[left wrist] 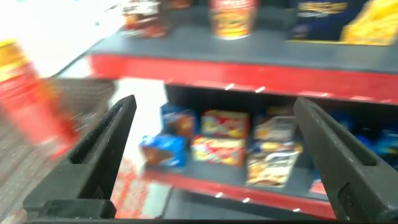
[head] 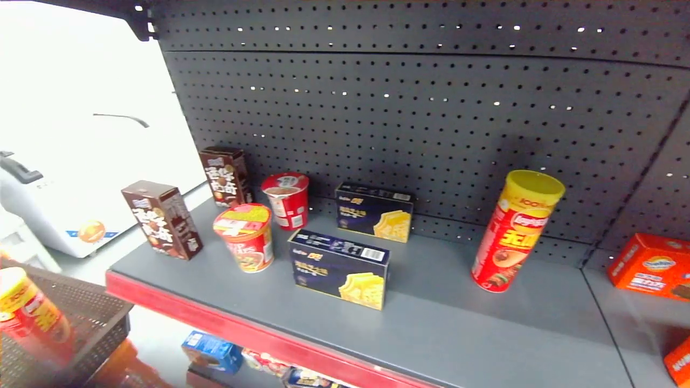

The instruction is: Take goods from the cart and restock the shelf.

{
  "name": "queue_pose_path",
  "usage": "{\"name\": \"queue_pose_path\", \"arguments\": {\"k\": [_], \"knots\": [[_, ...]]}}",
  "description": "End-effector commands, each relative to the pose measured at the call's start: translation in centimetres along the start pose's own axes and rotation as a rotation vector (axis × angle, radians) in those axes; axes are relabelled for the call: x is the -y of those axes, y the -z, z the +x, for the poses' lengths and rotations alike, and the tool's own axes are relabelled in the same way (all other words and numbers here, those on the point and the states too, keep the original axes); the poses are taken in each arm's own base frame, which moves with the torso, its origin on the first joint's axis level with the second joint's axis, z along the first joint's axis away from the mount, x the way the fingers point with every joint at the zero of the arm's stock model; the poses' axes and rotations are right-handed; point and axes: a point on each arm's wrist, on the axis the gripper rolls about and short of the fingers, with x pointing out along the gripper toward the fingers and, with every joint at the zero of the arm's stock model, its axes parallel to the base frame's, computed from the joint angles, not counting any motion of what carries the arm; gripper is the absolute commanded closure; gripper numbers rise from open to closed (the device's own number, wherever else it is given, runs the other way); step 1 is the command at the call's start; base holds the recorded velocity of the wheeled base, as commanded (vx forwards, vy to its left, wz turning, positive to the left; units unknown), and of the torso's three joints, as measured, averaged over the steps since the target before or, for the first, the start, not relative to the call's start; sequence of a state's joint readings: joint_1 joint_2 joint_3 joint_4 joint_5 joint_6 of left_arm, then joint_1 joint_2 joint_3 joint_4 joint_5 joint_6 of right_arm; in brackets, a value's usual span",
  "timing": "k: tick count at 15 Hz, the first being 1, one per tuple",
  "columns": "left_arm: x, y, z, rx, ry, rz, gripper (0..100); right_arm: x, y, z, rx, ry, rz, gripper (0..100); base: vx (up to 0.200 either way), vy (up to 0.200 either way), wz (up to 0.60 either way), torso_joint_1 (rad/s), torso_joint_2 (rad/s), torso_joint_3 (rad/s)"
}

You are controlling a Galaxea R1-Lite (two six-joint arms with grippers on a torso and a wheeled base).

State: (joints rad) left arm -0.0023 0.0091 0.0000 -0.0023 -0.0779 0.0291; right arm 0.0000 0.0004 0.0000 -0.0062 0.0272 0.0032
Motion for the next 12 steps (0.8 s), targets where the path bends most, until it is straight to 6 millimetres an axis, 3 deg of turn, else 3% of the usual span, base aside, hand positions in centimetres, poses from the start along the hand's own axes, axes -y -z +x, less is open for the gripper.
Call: {"name": "queue_pose_path", "arguments": {"k": [1,10,12], "knots": [[-0.01,-0.01,0.01,-0.001,0.000,0.001,0,0.00,0.00,0.00,0.000,-0.002,0.000,0,0.000,0.000,0.60,0.007,0.00,0.002],[-0.02,-0.01,0.01,-0.001,-0.007,-0.006,0,0.00,0.00,0.00,0.000,0.000,0.001,0,0.000,0.000,0.60,0.003,0.00,0.001],[-0.02,-0.01,0.01,-0.001,-0.005,0.000,0,0.00,0.00,0.00,0.000,-0.002,0.001,0,0.000,0.000,0.00,0.000,0.00,0.000]]}}
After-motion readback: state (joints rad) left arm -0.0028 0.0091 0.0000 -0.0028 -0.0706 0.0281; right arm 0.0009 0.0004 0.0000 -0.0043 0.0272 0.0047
